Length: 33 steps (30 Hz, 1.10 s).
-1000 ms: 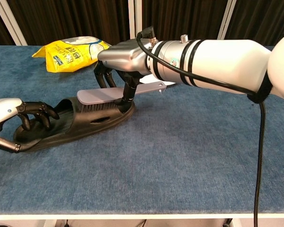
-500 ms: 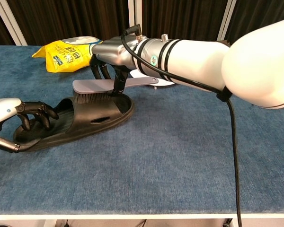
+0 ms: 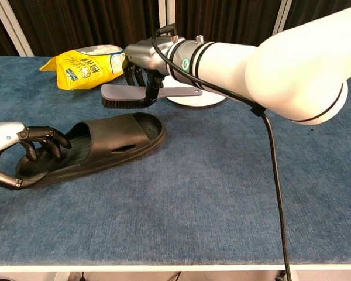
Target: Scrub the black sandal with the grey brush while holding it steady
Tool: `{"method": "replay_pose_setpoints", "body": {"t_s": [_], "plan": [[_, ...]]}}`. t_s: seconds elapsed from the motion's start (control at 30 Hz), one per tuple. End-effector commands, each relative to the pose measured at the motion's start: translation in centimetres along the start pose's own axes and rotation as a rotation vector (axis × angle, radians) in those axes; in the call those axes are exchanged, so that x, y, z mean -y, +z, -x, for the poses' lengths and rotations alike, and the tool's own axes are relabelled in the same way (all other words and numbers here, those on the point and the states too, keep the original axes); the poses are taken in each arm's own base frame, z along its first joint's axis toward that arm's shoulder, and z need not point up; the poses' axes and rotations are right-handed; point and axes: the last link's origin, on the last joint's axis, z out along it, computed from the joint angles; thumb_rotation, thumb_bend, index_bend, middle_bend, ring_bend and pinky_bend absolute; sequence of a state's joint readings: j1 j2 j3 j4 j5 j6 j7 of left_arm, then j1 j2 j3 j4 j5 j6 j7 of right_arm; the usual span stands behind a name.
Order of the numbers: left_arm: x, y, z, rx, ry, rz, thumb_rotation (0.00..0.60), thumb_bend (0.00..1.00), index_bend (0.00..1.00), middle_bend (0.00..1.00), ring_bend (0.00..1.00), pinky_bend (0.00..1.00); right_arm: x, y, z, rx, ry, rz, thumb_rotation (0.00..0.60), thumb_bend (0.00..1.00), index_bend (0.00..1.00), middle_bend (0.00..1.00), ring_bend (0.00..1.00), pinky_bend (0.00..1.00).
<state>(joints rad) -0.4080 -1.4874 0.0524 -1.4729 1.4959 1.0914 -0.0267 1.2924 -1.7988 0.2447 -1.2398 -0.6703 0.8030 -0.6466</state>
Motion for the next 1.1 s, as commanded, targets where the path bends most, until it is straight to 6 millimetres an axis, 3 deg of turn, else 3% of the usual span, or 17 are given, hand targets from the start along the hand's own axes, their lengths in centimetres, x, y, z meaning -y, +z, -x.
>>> {"method": "replay_pose_setpoints", "body": {"t_s": [0.03, 0.13, 0.3, 0.53, 0.63, 0.83, 0.93, 1.1], "plan": [[-0.1, 0.0, -0.1, -0.004, 0.002, 0.005, 0.578, 0.42, 0.27, 0.35, 0.3, 0.38, -1.4, -2.3, -1.3, -0.052, 0.072, -0.005, 0.6, 0.54, 0.94, 0.71, 0.61, 0.46], [-0.2, 0.0, -0.2, -0.009, 0.007, 0.008, 0.578, 0.41, 0.27, 0.35, 0.3, 0.38, -2.7, -4.7, -2.2, -0.086, 0.085, -0.019, 0.6, 0.54, 0.94, 0.71, 0.61, 0.46], [-0.8, -0.4, -1.1, -0.055, 0.033, 0.022, 0.579, 0.39, 0.27, 0.35, 0.3, 0.38, -6.1, -10.9, -2.7, -0.151, 0.035, 0.001, 0.6, 0.53, 0.94, 0.71, 0.61, 0.45], [-1.3, -1.8, -3.5, -0.192, 0.052, 0.027, 0.58, 0.23, 0.26, 0.33, 0.3, 0.38, -11.0, -18.4, 0.8, -0.098, -0.071, 0.094, 0.6, 0.53, 0.94, 0.71, 0.61, 0.45], [-1.1, -2.4, -4.6, -0.277, 0.055, 0.02, 0.578, 0.2, 0.27, 0.32, 0.3, 0.38, -12.2, -20.6, 2.9, -0.058, -0.111, 0.124, 0.6, 0.53, 0.94, 0.71, 0.61, 0.44], [0.2, -3.1, -5.8, -0.398, 0.089, -0.04, 0.58, 0.16, 0.25, 0.28, 0.27, 0.38, -12.9, -22.8, 7.1, 0.062, -0.13, 0.164, 0.6, 0.52, 0.94, 0.71, 0.61, 0.44], [0.8, -3.3, -5.8, -0.402, 0.078, -0.065, 0.579, 0.15, 0.24, 0.27, 0.26, 0.37, -13.0, -23.1, 8.3, 0.109, -0.115, 0.19, 0.6, 0.52, 0.95, 0.71, 0.61, 0.44], [1.5, -3.5, -5.7, -0.405, 0.057, -0.081, 0.577, 0.14, 0.23, 0.27, 0.26, 0.36, -13.2, -22.8, 8.8, 0.139, -0.131, 0.215, 0.6, 0.52, 0.95, 0.71, 0.61, 0.44]]}}
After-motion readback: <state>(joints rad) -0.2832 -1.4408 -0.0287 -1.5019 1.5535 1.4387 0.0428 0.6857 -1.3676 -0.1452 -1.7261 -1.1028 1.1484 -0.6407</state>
